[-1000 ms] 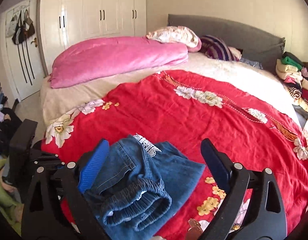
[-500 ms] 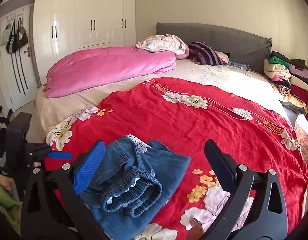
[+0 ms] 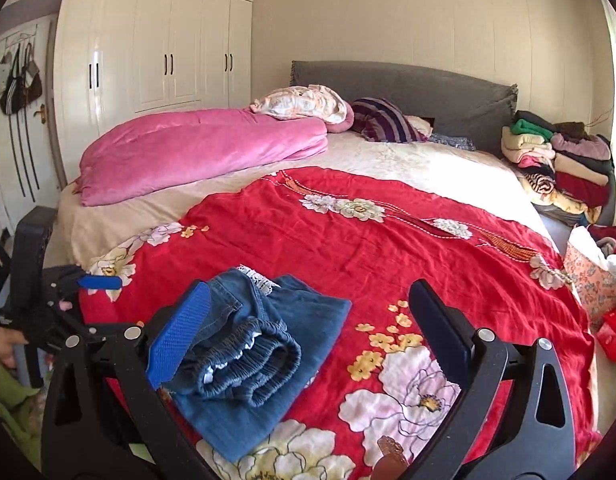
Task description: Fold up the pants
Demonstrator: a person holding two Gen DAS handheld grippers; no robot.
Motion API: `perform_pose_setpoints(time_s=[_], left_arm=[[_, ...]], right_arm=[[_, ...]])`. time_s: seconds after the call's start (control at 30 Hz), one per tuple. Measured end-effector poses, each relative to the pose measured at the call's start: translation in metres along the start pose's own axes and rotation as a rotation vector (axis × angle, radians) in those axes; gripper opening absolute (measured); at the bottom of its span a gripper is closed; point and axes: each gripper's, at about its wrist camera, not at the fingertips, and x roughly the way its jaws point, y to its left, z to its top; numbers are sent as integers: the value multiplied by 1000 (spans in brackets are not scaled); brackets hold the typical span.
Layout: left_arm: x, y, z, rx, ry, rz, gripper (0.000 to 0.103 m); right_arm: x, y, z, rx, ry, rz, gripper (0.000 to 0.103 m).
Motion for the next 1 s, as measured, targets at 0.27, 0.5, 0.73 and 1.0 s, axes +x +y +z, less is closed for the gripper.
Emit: perform_pose_setpoints(time_s=[0.27, 0.5, 0.73, 1.0], left_arm=[[-3, 0, 2, 0, -11, 16, 98], [-3, 0, 3, 0, -11, 26, 98], [4, 1, 1, 1, 4, 34, 98], [17, 2, -2, -5, 29, 40, 98]], right_arm=[[-10, -2, -12, 16, 5, -5, 94], [0, -9, -30, 70, 59, -1, 94], [14, -9, -45, 99, 111, 19, 94], [37, -6, -59, 139, 184, 39, 94]])
